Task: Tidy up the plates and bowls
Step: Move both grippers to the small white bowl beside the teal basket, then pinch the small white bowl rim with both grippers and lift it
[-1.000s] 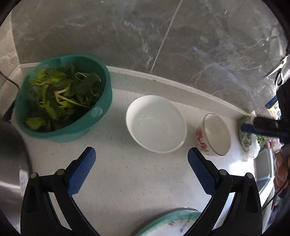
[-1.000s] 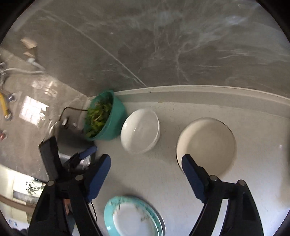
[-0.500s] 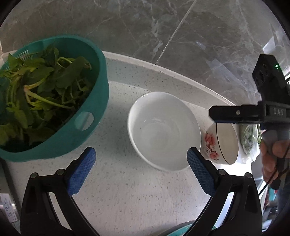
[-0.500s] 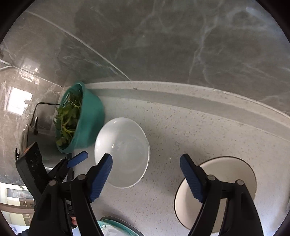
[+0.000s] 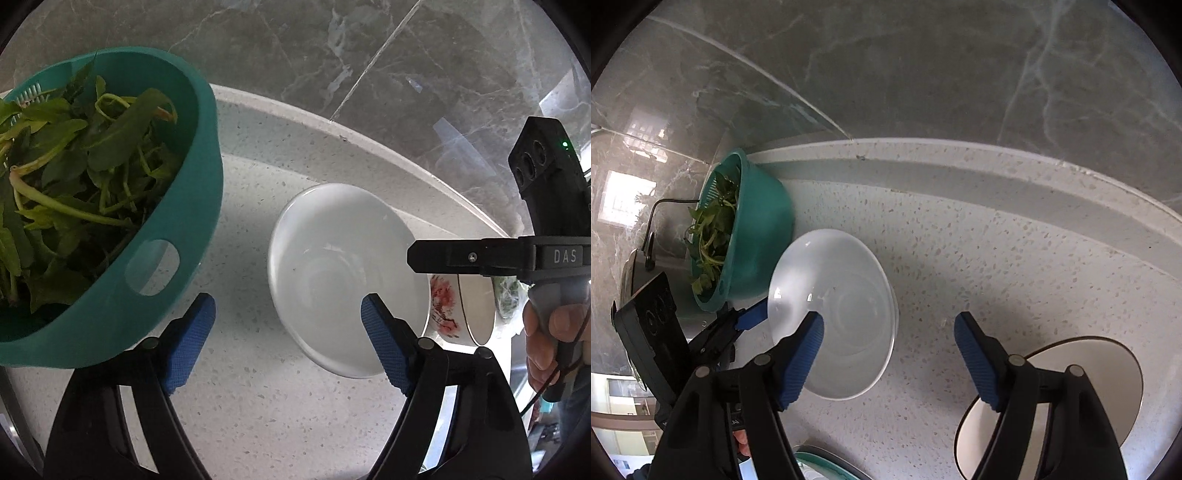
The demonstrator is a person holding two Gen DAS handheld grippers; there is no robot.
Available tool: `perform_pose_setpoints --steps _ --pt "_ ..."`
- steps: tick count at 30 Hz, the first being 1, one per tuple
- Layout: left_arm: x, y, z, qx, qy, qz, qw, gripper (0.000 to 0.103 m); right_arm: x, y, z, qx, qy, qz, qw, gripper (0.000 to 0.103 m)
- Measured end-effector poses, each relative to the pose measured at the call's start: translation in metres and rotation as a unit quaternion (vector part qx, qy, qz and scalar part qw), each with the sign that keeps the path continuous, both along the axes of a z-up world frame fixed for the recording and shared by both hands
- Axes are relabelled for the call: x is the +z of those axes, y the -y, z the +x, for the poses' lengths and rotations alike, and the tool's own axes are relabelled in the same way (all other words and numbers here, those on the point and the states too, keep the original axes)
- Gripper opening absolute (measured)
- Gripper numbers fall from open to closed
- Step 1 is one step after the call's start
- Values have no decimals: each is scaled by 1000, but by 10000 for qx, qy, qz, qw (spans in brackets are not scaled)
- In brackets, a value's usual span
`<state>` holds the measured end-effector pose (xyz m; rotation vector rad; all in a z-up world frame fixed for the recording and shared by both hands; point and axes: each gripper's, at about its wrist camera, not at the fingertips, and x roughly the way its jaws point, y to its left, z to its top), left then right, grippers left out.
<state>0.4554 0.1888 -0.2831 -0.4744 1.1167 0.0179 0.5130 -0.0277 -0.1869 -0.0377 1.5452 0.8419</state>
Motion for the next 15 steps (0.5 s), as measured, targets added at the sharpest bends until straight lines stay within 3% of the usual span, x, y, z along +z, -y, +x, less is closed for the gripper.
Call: perform_pose_setpoints --steps 4,5,7,9,15 --pt "-5 0 6 37 -17 -9 10000 79 -3 -1 1 -18 -22 7 10000 76" --pt "-6 0 7 35 -14 -19 10000 75 -3 -1 0 0 -4 -2 10000 76" --pt "-7 -2 5 23 -41 -80 10000 52 -3 -2 0 26 -19 18 10000 73" --pt "-10 -2 10 17 -62 -95 9999 38 -4 -4 -1 61 -40 13 10000 63" --pt "-18 -2 18 57 -84 -200 9997 29 -8 -14 -6 218 -82 -39 9997 51"
